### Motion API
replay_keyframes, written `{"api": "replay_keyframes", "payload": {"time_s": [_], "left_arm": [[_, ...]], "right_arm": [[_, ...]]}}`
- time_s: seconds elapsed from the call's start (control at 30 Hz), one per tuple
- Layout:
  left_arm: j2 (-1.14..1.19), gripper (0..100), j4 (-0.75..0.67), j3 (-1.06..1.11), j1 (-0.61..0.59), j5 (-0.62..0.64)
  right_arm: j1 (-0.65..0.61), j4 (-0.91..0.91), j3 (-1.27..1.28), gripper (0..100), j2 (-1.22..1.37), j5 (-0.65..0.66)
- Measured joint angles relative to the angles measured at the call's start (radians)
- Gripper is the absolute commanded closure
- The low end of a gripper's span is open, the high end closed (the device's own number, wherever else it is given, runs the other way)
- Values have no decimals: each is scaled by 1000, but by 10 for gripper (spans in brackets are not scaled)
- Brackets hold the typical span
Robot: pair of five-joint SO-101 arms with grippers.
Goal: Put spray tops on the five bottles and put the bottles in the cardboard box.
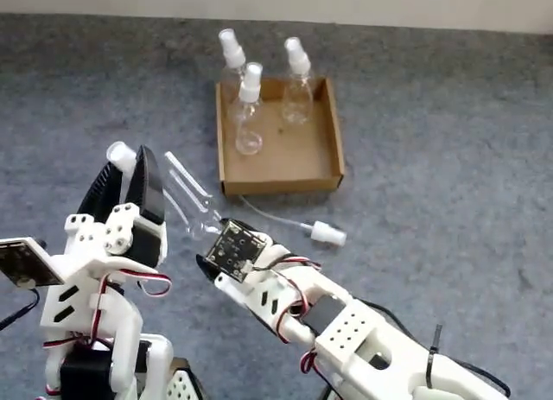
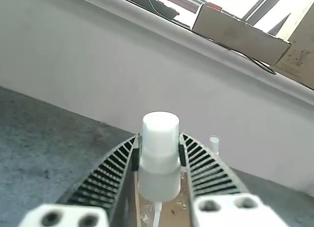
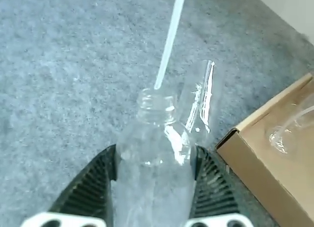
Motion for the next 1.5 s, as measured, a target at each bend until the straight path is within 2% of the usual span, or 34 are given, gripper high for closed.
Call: {"api": "replay_keyframes", "payload": {"time_s": [0.17, 0.87, 1.13, 1.5], "left_arm": [[0, 996, 0, 0, 43, -6], [0, 996, 48, -20, 52, -5], [-2, 996, 86, -26, 137, -49], [-2, 996, 91, -25, 129, -64]], "right_arm": [[0, 0, 0, 995, 0, 0], [-2, 2, 0, 995, 0, 2], [-2, 2, 0, 995, 0, 2], [37, 2, 0, 995, -2, 0]]}}
